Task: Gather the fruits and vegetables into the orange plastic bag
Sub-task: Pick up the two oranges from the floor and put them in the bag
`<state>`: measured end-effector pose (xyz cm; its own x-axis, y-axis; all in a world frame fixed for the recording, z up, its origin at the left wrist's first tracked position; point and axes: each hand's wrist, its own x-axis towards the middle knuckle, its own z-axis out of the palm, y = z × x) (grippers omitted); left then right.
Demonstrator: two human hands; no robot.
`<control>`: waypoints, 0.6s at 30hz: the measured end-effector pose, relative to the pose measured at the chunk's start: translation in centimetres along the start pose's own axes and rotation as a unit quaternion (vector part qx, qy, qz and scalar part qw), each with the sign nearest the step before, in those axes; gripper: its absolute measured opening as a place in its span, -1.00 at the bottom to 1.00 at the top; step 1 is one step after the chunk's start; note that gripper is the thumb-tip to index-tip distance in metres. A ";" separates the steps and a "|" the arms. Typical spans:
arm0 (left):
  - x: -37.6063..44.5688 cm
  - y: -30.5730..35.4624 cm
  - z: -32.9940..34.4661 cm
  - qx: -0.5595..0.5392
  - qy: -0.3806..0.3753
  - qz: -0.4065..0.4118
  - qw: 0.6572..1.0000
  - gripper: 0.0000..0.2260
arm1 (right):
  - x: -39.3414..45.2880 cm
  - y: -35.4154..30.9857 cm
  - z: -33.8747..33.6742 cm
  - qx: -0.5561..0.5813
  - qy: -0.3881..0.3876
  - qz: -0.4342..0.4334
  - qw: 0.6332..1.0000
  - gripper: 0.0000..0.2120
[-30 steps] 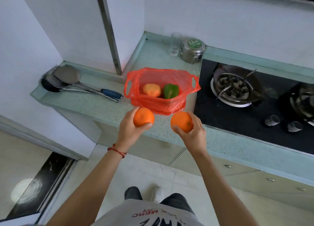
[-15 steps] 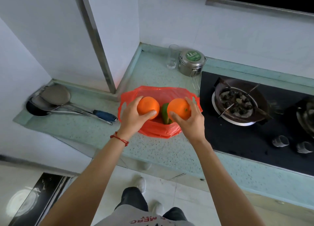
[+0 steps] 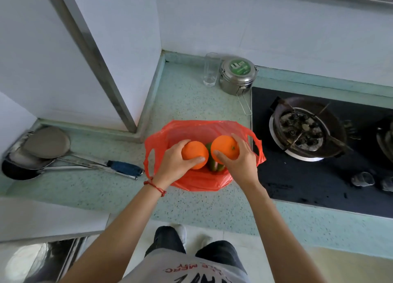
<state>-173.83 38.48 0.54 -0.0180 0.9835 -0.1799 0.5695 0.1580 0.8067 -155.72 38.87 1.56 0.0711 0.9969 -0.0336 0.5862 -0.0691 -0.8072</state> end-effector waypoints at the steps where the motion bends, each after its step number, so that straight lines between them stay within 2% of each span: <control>1: 0.0 0.0 0.1 -0.004 -0.001 -0.003 1.000 -0.42 | 0.1 0.1 0.0 -0.001 -0.001 0.000 1.000 -0.33; 6: -0.2 0.2 1.2 -0.025 -0.001 -0.016 1.000 -0.45 | 0.3 0.9 -0.3 -0.001 -0.015 0.011 1.000 -0.33; 14: -1.0 0.4 1.7 -0.053 0.053 -0.044 0.996 -0.53 | 0.5 1.7 -1.2 0.007 -0.026 0.027 0.999 -0.32; 18: -1.6 0.2 1.6 -0.050 0.051 -0.043 0.996 -0.48 | 0.4 1.8 -1.3 0.007 -0.032 0.025 0.999 -0.33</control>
<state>-172.32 36.77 0.08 -0.1502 0.9689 -0.1967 0.4774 0.2453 0.8438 -153.64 39.10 0.86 0.0479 0.9926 -0.1117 0.5725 -0.1190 -0.8112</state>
